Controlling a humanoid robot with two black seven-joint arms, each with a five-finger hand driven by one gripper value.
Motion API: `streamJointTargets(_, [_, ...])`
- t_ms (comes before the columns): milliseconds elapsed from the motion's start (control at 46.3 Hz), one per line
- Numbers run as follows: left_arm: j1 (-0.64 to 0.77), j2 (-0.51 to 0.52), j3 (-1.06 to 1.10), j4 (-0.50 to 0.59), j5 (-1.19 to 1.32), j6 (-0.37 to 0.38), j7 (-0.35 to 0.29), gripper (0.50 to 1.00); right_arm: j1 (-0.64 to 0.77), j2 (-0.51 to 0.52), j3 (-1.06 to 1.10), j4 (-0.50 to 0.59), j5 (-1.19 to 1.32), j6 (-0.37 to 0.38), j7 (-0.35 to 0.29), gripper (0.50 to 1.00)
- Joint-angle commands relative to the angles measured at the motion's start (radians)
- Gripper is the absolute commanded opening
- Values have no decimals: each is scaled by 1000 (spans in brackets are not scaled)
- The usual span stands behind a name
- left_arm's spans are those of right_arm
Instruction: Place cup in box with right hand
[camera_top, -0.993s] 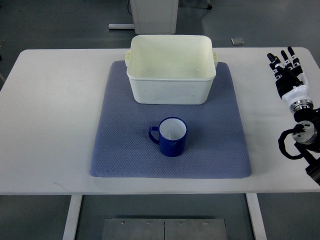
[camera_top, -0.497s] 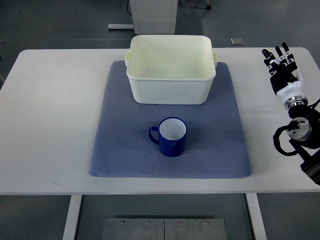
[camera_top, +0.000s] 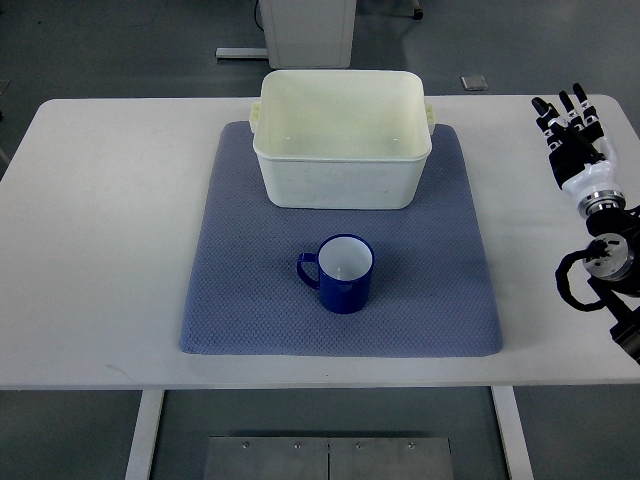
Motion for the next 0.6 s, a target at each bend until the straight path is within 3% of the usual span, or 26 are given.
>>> streamJointTargets(0, [-1,0,1,0,2,0,0,1000,1,-2,-3,0,0,0,-2,1000])
streamJointTargets(583, [0,0,1,0,0,0,0,1000,3,-92,-12,5,-7,18,-5,1000])
